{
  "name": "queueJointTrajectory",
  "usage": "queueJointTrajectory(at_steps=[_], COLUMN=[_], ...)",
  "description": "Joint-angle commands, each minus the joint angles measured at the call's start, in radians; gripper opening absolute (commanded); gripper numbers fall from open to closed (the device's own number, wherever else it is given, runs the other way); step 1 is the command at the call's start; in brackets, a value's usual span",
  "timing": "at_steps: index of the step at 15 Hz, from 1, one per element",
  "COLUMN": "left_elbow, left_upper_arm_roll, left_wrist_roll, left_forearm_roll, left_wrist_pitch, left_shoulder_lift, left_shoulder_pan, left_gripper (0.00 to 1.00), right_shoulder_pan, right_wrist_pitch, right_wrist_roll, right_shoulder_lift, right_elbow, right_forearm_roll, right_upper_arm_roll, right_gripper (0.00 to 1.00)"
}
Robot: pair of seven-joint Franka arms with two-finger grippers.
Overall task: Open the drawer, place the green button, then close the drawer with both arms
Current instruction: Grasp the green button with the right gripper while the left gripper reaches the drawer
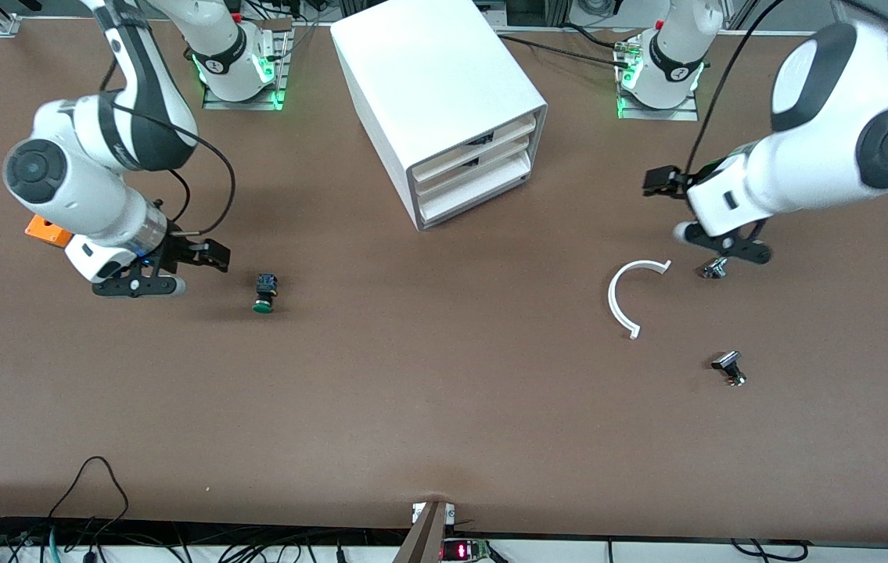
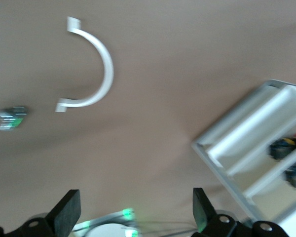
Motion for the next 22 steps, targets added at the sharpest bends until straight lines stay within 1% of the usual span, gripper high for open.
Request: queueJointTrajectory(at_steps=[1, 4, 6, 8, 10, 11, 13, 14, 15, 18, 20, 22], left_elbow=[0.02, 0.014, -0.038, -0.124, -0.216, -0.256, -0.301, -0.33, -0.356, -0.419, -0.442, -0.471], left_upper_arm_roll=[-0.035, -0.13, -0.148, -0.158, -0.158, -0.158, -0.158, -0.158, -0.158, -0.158, -0.158, -0.159], left_wrist_roll=[0.026, 0.046, 0.072, 0.146, 0.266, 0.334, 0.445, 0.489, 0.552, 0.76, 0.836, 0.879], left_forearm_roll=[-0.117, -0.142, -0.205, -0.31, -0.467, -0.543, -0.659, -0.712, -0.758, -0.904, -0.943, -0.954], left_wrist_pitch=[0.048, 0.149, 0.226, 0.319, 0.402, 0.425, 0.442, 0.45, 0.468, 0.481, 0.481, 0.481], left_shoulder_lift=[0.081, 0.17, 0.193, 0.198, 0.202, 0.21, 0.233, 0.241, 0.247, 0.314, 0.337, 0.339], left_shoulder_pan=[0.009, 0.01, 0.012, 0.012, 0.013, 0.015, 0.015, 0.015, 0.012, 0.009, -0.001, -0.001], left_gripper=[1.0, 1.0, 1.0, 1.0, 1.0, 1.0, 1.0, 1.0, 1.0, 0.99, 0.99, 0.98], right_shoulder_pan=[0.016, 0.053, 0.061, 0.067, 0.073, 0.075, 0.075, 0.076, 0.076, 0.082, 0.095, 0.098], right_wrist_pitch=[0.146, 0.243, 0.327, 0.416, 0.453, 0.458, 0.466, 0.467, 0.467, 0.461, 0.458, 0.455], right_wrist_roll=[0.018, 0.059, 0.058, 0.055, 0.042, 0.042, 0.042, 0.042, 0.042, 0.05, 0.059, 0.059], right_shoulder_lift=[0.02, 0.073, 0.121, 0.167, 0.202, 0.21, 0.227, 0.234, 0.238, 0.244, 0.245, 0.244], right_elbow=[-0.098, -0.12, -0.143, -0.164, -0.164, -0.164, -0.164, -0.164, -0.164, -0.164, -0.164, -0.163], right_forearm_roll=[0.014, 0.012, 0.012, 0.011, 0.009, 0.011, 0.011, 0.011, 0.009, 0.009, 0.011, 0.011], right_upper_arm_roll=[0.0, 0.001, 0.0, 0.001, 0.001, 0.001, 0.0, 0.001, 0.0, 0.001, 0.001, 0.001], right_gripper=[1.0, 1.0, 1.0, 1.0, 1.0, 1.0, 0.99, 0.95, 0.88, 0.54, 0.33, 0.13])
